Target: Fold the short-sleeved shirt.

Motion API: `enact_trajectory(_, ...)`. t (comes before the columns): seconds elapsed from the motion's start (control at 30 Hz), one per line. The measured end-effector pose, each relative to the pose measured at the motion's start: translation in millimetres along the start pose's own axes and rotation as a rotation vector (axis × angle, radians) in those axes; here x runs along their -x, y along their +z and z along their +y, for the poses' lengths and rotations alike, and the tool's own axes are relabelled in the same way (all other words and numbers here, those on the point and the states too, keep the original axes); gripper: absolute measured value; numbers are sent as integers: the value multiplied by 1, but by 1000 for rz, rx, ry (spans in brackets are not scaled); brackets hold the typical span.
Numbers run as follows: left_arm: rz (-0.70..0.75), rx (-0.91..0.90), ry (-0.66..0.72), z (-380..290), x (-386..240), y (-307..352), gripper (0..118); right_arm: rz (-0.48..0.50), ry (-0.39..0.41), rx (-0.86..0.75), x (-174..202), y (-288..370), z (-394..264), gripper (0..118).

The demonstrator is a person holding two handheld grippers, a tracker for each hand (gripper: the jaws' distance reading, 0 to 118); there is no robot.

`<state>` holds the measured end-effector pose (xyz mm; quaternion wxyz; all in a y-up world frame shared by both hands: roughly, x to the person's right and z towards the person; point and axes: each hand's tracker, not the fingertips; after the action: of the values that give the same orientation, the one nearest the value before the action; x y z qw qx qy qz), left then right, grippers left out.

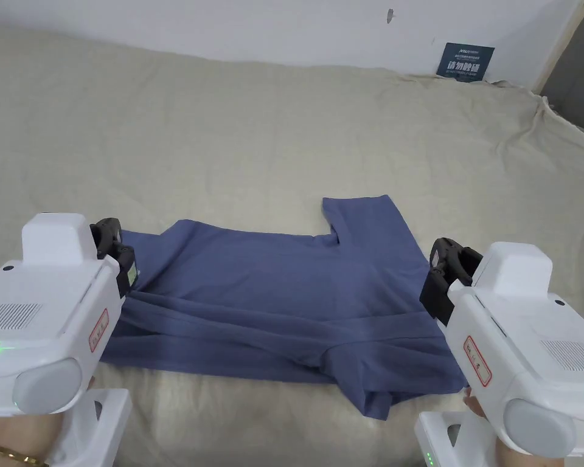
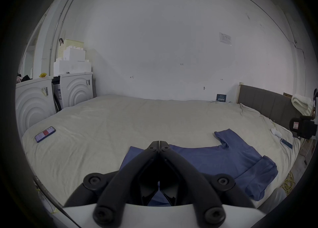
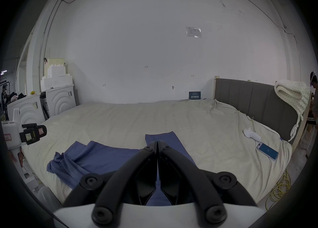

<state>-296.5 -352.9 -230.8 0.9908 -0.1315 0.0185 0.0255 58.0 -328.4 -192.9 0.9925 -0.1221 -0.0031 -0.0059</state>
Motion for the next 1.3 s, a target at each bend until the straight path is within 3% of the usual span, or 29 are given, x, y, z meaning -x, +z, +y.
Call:
enact_trajectory(0.63,1,53,6,8,7,-35,0,7,1,19,0,-22,4,0)
enact_trajectory(0.73,-4,80,-4,17,12,-57,0,6,0,25,-2,-30,5,0)
enact_trajectory(0.93,-15,233,109,45,44,-125,0,1,14,36,-2,-44,10,0)
enact_trajectory(1.03,-3,362,141,58,62,-166,21,0,2,45,-2,-53,11,0)
enact_trajectory(1.1,19,486,163,64,73,-193,63,-8,9,57,-2,-61,9,0)
enact_trajectory(1.17,-3,571,127,66,82,-218,70,-14,3,74,-2,-68,6,0)
enact_trajectory(1.27,21,646,56,65,86,-243,111,-21,-3,87,0,-75,4,0)
enact_trajectory(1.3,33,670,52,63,89,-252,113,-23,-4,90,0,-76,3,0)
